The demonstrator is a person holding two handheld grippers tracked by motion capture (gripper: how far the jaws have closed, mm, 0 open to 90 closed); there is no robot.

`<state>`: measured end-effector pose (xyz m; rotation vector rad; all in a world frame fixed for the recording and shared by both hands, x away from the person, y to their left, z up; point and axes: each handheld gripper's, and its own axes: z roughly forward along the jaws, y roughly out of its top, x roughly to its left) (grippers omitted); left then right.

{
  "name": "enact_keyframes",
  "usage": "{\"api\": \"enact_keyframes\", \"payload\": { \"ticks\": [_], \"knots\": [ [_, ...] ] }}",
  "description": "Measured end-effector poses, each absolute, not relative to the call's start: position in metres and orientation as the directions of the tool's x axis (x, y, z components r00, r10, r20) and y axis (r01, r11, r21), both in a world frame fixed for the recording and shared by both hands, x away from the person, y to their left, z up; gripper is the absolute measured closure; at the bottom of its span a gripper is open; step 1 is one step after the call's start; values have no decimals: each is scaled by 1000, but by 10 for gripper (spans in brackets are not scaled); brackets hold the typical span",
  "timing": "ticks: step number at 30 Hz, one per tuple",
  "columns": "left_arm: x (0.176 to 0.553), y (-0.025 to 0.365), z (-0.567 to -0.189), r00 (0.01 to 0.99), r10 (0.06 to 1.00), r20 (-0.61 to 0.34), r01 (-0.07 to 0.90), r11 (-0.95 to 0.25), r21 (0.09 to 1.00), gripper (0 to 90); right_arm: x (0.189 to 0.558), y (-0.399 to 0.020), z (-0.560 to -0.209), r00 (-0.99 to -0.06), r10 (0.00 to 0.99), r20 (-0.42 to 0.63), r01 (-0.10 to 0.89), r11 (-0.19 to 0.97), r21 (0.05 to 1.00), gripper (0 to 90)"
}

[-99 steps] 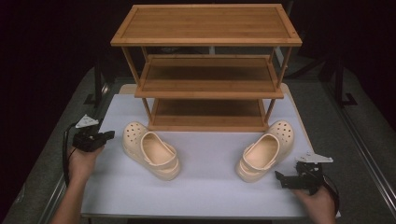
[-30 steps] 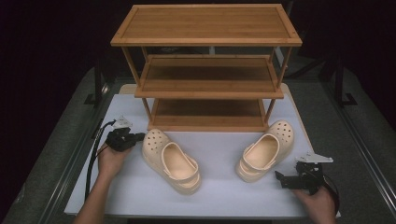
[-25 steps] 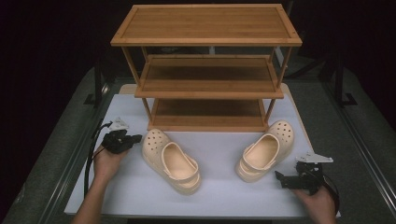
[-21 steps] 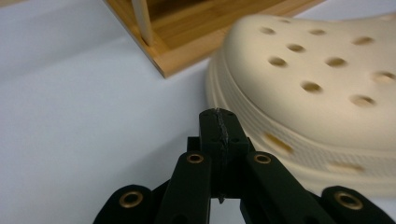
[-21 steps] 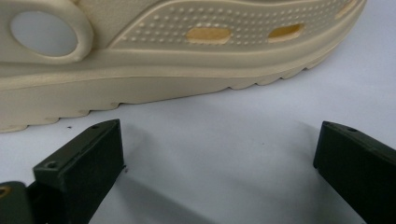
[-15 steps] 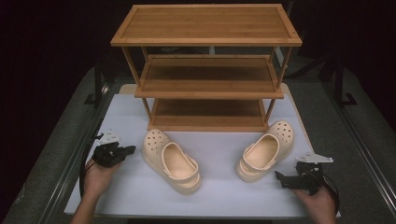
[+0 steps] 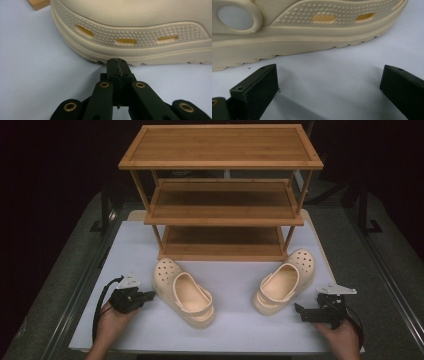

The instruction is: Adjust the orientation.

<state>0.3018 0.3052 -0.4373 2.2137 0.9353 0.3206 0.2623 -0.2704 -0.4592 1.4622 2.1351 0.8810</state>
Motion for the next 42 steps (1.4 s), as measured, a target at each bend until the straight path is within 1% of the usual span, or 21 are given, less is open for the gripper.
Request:
{"api": "enact_keyframes", "payload": {
  "ticks": [13,17,22,27,30,31,34,39,42],
  "knots": [
    [318,296,-436,725,687,-39,516,-505,692,900,262,-270,-459,-371,929,18,673,255,695,11],
    [326,291,-437,728,683,-54,521,-501,691,900,262,-270,-459,-370,929,18,673,255,694,11],
    [332,291,-439,727,680,-100,537,-471,700,900,262,-271,-459,-371,929,18,672,255,696,11],
    [335,290,-440,723,681,-115,544,-458,703,900,263,-271,-459,-371,929,18,672,255,695,11],
    [337,287,-437,730,677,-93,538,-485,690,900,263,-271,-459,-371,929,19,672,254,695,11],
    [339,282,-436,733,676,-71,529,-502,684,900,263,-271,-459,-370,929,19,673,254,695,11],
    [342,277,-436,736,673,-71,526,-503,686,900,263,-270,-459,-370,929,19,673,254,695,11],
    [347,272,-440,736,670,-98,533,-483,695,900,263,-271,-459,-370,929,19,673,254,695,11],
    [351,265,-437,744,663,-85,525,-501,687,900,263,-271,-459,-370,929,20,673,253,695,11]
  ]
}}
